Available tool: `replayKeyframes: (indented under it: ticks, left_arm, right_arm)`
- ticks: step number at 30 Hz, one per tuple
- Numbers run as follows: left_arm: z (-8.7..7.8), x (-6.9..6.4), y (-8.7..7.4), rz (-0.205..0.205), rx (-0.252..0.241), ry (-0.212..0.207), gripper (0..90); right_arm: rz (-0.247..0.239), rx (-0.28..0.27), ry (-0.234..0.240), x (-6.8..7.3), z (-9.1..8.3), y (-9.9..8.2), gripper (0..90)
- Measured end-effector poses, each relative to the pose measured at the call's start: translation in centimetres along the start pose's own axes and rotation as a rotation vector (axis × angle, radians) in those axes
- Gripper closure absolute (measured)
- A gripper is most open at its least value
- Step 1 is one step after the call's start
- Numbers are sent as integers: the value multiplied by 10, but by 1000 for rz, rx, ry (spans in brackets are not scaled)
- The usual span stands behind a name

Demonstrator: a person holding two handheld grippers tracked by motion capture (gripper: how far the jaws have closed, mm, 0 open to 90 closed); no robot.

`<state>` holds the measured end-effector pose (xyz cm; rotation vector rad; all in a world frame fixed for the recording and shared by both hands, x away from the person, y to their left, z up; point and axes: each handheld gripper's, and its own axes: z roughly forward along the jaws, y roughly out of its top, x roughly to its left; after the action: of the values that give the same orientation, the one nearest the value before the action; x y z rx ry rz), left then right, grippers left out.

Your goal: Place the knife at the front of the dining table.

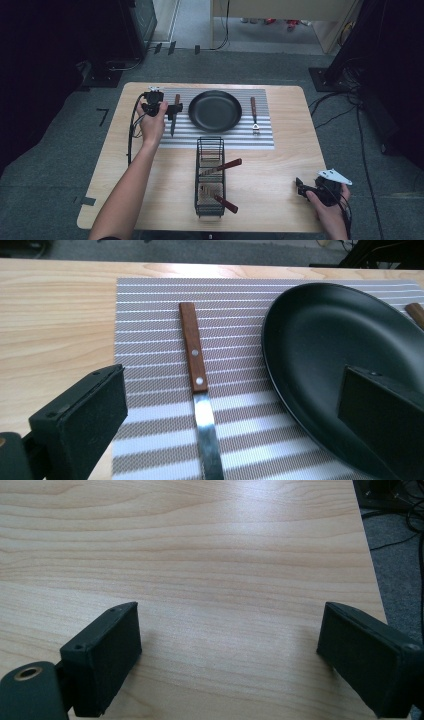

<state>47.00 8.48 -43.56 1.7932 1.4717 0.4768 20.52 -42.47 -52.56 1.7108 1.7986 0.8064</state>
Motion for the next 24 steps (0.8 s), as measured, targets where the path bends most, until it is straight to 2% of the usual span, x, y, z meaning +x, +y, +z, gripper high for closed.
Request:
replayKeyframes:
  ticks: [2,3,9,18,24]
  left_arm:
    - [-15,0,-5,14,-19,-11,1]
    - [-15,0,-5,14,-19,-11,1]
    - [-43,-1,-18,46,-46,-25,1]
    - [-71,0,-42,55,-83,-40,1]
    - [-87,10,-65,43,-87,-40,1]
  right_arm:
    - [0,0,0,0,0,0,98]
    - [0,0,0,0,0,0,98]
    - [0,0,0,0,0,0,99]
    - [0,0,0,0,0,0,99]
    - [0,0,0,0,0,0,98]
